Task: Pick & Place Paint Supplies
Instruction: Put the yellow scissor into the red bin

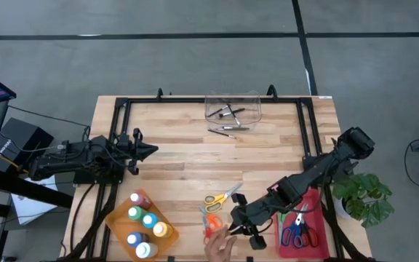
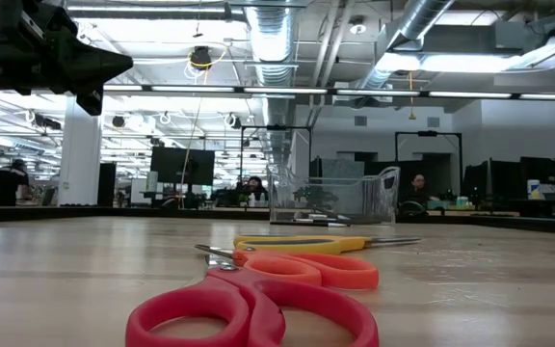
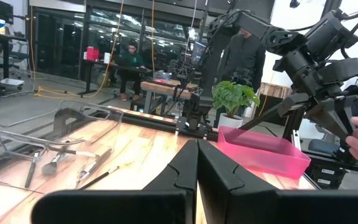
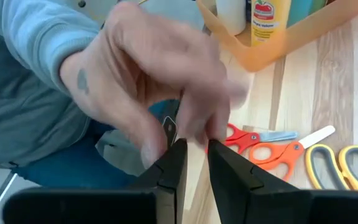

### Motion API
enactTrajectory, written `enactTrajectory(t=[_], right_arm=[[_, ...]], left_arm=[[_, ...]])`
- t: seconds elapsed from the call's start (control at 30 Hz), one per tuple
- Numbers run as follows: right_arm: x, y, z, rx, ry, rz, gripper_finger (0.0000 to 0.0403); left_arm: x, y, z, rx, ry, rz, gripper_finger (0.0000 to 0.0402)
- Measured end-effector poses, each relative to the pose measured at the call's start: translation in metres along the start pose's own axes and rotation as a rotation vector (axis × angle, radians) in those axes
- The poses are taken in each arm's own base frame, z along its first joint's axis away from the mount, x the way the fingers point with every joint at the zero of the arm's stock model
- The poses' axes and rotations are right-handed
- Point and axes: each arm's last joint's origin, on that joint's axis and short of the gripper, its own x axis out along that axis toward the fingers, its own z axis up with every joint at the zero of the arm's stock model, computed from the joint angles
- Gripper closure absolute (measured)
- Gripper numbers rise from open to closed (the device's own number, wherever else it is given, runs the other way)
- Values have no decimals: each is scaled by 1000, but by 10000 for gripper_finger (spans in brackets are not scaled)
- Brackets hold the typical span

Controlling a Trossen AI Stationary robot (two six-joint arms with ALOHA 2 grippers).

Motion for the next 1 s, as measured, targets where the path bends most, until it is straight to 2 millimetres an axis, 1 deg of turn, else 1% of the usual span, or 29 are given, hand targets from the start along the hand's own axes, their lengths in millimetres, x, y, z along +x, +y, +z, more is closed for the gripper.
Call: enactTrajectory(t=[0.8,0.9,1.0], right_arm=[[0,1,0,24,-2,9,341],[0,0,1,26,-5,4,341],[0,-6,3,36,-10,-19,341]], left_arm=[[0,0,0,0,0,0,402],[0,0,0,0,0,0,402],[0,0,0,0,0,0,402]])
